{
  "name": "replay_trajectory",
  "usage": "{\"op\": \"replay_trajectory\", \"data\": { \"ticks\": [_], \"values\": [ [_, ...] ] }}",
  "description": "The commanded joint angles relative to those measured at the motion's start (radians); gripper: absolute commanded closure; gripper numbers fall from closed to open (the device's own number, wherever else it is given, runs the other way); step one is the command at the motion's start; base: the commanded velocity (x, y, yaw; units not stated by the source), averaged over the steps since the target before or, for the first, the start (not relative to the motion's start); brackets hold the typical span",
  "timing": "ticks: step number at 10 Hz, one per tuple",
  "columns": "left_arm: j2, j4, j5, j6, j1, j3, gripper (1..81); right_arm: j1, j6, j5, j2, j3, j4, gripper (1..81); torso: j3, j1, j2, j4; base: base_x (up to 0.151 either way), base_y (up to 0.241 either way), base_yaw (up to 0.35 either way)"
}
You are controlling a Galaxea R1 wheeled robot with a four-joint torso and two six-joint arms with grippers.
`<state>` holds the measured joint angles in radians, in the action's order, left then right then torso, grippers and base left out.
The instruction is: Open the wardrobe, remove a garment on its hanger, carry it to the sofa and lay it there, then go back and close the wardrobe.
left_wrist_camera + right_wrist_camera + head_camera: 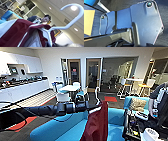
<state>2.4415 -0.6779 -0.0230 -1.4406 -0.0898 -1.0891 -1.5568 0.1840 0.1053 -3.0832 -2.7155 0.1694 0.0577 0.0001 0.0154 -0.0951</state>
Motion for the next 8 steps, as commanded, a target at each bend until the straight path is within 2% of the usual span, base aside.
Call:
{"op": "replay_trajectory", "data": {
  "ticks": [1,5,6,8],
  "values": [
    [0.002,-0.022,-0.081,0.011,0.184,0.018,81.1,0.037,-0.003,-0.049,-0.005,0.007,0.007,1.0,0.000,0.000,0.000,0.000,0.067,0.000,0.000],
    [0.008,-0.023,-0.081,0.013,0.175,0.017,81.1,0.039,-0.003,-0.049,-0.005,0.007,0.006,1.0,0.000,0.001,0.000,0.000,0.000,0.000,0.000],
    [0.018,-0.031,-0.071,0.013,0.167,0.012,81.1,0.039,-0.003,-0.049,-0.005,0.007,0.006,1.0,0.064,0.001,0.000,0.000,0.000,0.000,0.000],
    [0.061,-0.040,-0.052,0.011,0.166,-0.012,81.1,0.039,-0.003,-0.049,-0.005,0.007,0.007,1.0,0.106,0.000,0.000,0.000,0.000,0.000,0.000]
  ]
}}
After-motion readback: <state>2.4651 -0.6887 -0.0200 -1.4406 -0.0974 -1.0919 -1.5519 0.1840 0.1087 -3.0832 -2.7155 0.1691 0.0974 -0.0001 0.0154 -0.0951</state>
